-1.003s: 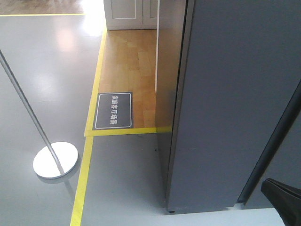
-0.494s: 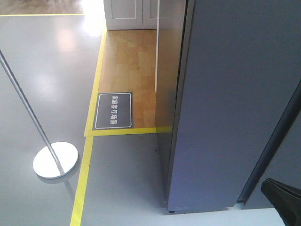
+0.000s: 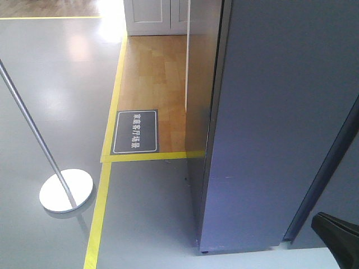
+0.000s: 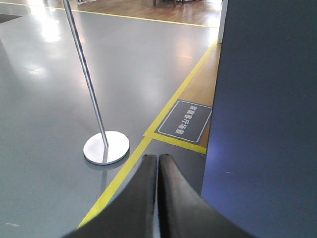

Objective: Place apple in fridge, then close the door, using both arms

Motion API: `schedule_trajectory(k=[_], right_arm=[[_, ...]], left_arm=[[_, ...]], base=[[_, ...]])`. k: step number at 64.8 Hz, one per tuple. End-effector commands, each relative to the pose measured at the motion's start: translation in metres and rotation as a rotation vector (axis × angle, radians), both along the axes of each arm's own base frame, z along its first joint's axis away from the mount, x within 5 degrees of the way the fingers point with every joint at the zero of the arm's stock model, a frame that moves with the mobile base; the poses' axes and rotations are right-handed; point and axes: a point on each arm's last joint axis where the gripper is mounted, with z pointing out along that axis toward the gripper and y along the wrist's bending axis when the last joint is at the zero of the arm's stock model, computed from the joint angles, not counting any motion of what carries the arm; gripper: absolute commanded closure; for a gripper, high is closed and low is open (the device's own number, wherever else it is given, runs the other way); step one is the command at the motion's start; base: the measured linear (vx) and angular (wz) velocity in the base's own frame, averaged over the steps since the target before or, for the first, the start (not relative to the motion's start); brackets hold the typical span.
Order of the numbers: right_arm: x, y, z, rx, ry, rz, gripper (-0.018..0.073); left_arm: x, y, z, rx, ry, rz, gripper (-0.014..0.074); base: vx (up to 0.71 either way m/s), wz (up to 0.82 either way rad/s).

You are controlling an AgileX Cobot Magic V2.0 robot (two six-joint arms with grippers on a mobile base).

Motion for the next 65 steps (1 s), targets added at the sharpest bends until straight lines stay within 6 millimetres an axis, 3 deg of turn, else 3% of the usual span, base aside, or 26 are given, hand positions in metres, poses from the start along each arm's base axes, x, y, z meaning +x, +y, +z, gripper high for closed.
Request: schedule_trajectory(k=[1,31,65], right_arm=[[0.0021,-0.0007,0.0104,0.037,-0.033,-0.018,0.0562],[0.0021,-0.0007,0.0104,0.035,-0.033,-0.018,0.0562],[0.0021,-0.0007,0.0104,0.035,-0.033,-0.018,0.0562]], left_arm=[[-0.001,0.0015,0.0116,0.001,-0.084,0.021,0.0603],[0.0001,-0.0044,0.0144,0.023,-0.11,-0.098,0.0603],[-0.0006,-0.0049,0.0156,0.019,-0.136,-0.107,0.0603]], base=[[0.0,0.0],[0.0,0.0],[0.0,0.0]])
